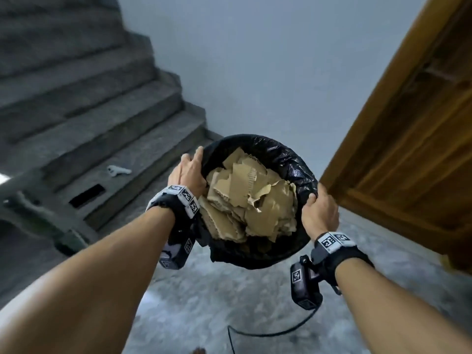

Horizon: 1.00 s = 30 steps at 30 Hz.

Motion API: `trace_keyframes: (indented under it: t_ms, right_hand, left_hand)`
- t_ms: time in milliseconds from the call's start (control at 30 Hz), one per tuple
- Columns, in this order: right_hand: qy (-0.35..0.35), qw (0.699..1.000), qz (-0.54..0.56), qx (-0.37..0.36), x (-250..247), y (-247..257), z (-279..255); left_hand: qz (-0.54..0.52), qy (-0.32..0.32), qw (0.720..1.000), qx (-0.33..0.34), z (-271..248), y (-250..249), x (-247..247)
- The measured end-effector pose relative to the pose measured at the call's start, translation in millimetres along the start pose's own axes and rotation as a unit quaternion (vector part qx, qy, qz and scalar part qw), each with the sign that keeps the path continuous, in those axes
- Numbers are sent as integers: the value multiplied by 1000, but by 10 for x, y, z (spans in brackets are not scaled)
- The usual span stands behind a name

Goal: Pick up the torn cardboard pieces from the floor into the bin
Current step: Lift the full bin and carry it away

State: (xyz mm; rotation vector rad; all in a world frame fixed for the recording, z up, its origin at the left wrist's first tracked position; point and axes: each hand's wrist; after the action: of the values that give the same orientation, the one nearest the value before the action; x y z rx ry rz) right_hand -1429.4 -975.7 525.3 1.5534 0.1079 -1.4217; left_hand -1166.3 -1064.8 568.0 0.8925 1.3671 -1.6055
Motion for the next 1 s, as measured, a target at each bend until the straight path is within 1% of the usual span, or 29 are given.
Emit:
trace_keyframes:
  t_ms: [100,200,300,367,433,533,600,700,833,933,1000]
  right_hand:
    - [42,995,21,-89,26,441,-107]
    - [83,981,40,-169,6,802,-310]
    - [120,959,72,-248,16,1077,-624]
    - [153,937,95,-298,33,1214,-903]
    - [190,912,119,-344,38,1354,-1254]
    - [236,876,152,-392,-11,1550,-1880]
    - [266,854,168,-415,-76,1642,-2279]
    - [305,811,186,-463,-254,1704,-2971]
    - [343,761,195,-515,-534,1676,-3842]
    - [373,728,193,-542,-801,1558,-4513]
    - [392,712,190,-551,-987,1427,-4926]
  left_hand:
    - [10,-55,996,-74,-292,368,-403]
    - [23,-116,982,-148,-753,663,-770]
    - [39,-171,962,-208,-1359,911,-1082]
    - [52,-205,944,-254,-1831,1051,-1262]
    - [64,-226,924,-302,-2332,1187,-1426]
    - [88,-252,890,-371,-3078,1408,-1661]
    - [96,-267,870,-404,-3499,1495,-1832]
    - [126,-285,834,-455,-4283,1604,-2109]
    - [153,-309,798,-493,-5314,1668,-2362]
    - [170,-325,757,-541,-6099,1619,-2502]
    - [178,-335,735,-562,-6606,1604,-2537]
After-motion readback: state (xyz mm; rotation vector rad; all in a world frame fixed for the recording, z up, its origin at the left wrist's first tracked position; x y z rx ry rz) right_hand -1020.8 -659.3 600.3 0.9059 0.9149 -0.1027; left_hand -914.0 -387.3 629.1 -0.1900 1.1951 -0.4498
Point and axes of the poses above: each hand's wrist, its own z-axis towards the middle knuckle, its own x-axis out of the palm, y = z × x, and after that the axes turned 7 degrees about -y, right-handed
